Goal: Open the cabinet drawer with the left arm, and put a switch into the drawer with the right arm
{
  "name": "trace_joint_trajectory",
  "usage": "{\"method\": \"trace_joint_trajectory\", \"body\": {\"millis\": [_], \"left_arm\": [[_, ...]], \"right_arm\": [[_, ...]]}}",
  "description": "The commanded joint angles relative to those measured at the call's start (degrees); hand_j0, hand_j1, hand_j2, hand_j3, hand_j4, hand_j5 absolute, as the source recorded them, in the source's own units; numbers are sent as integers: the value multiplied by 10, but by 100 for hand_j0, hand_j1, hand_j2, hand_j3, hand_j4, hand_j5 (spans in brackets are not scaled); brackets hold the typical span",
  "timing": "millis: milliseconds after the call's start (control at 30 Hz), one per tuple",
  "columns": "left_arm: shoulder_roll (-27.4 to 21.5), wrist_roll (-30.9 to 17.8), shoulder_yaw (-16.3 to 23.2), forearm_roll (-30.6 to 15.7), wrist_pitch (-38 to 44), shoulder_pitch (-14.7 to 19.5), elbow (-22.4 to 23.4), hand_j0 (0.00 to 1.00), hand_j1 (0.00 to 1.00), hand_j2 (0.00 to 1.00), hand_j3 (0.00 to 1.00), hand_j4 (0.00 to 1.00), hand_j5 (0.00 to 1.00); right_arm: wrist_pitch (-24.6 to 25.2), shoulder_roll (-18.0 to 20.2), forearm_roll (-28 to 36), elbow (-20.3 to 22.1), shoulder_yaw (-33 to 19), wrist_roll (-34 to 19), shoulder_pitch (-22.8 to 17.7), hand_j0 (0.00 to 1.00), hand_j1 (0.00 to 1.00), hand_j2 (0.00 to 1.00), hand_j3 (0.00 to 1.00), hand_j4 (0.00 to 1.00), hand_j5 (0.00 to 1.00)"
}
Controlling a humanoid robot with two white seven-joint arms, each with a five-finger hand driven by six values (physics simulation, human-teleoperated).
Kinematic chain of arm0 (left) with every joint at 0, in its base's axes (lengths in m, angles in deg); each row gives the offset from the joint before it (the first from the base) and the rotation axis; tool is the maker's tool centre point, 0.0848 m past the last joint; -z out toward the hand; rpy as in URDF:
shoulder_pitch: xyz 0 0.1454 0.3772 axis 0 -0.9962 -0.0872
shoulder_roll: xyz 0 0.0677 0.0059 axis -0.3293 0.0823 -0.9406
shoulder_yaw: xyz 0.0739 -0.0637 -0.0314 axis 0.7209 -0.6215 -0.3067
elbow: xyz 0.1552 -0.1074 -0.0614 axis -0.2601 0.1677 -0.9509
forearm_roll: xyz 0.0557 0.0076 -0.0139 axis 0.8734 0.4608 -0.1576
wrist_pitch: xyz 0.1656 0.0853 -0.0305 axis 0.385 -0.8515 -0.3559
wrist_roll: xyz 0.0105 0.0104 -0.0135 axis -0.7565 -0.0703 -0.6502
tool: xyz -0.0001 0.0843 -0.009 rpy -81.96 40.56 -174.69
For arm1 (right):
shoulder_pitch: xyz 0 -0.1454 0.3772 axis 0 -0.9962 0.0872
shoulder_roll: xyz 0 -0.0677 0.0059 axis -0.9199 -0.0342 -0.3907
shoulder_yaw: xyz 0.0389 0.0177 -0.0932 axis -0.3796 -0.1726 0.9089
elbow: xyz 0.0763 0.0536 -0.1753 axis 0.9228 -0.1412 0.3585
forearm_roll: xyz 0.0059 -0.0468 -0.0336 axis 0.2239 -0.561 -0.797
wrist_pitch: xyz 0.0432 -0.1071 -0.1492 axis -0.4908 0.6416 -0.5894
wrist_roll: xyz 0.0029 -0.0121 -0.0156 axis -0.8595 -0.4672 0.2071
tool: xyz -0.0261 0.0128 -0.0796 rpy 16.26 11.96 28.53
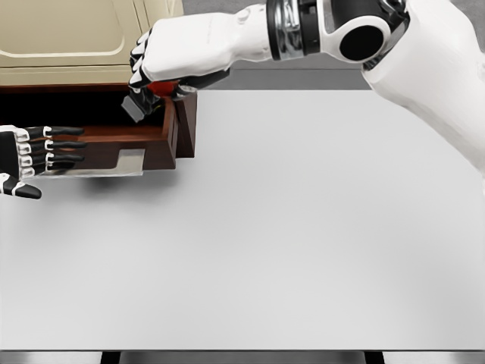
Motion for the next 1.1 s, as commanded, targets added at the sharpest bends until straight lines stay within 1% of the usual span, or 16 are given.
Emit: {"method": "trace_joint_trajectory", "body": {"millis": [0,33,67,100,133,167,300,333,400,567,633,667,700,767,867,1067], "left_arm": [[0,0,6,27,0,0,0,100,100,100,100,100,100],[0,0,2,27,0,0,0,100,100,100,100,100,100],[0,0,1,27,0,0,0,100,100,100,100,100,100],[0,0,1,27,0,1,0,100,100,100,100,100,100],[0,0,0,27,0,1,0,100,100,100,100,100,100],[0,0,0,27,0,1,0,100,100,100,100,100,100],[0,0,0,27,1,1,0,100,100,100,100,100,100],[0,0,0,28,0,1,0,100,100,100,100,100,100],[0,0,0,27,0,0,0,100,100,100,100,100,100],[0,0,-2,28,0,1,0,100,100,100,100,100,100],[0,0,-12,28,1,1,0,100,100,100,100,100,100],[-5,0,-14,28,1,1,0,100,100,100,100,100,100],[-6,0,-19,28,1,1,0,100,100,100,100,100,100],[-6,0,-31,27,1,1,0,100,100,100,100,100,100],[-14,0,-42,26,1,1,-1,100,100,100,100,100,100],[-7,0,-76,16,-1,2,-1,100,100,100,100,100,100]], "right_arm": [[2,-23,2,-26,3,0,0,45,45,45,45,45,45],[2,-32,0,-40,3,0,0,45,45,45,45,45,45],[2,-39,-6,-48,2,0,3,50,50,50,50,50,50],[2,-51,-29,-64,2,0,3,67,67,67,67,67,67],[2,-63,-41,-86,2,0,4,92,92,92,92,92,92],[2,-66,-46,-93,1,0,4,100,100,100,100,100,100],[2,-63,-46,-86,-5,0,7,100,100,100,100,100,100],[2,-55,-44,-69,-9,0,7,100,100,100,100,100,100],[2,2,-5,-14,-25,0,3,100,100,100,100,100,100],[2,194,134,37,-37,0,-33,100,100,100,100,100,100],[2,263,142,88,-37,0,-59,100,100,100,100,100,100],[2,286,143,89,-37,0,-70,100,100,100,100,100,100],[2,299,144,79,-36,0,-91,100,100,100,100,100,100],[2,299,144,25,-36,0,-136,100,100,100,100,100,100],[2,302,141,9,-36,0,-175,100,100,100,100,100,100],[2,300,139,-6,-41,0,-178,100,100,100,100,100,100]]}}
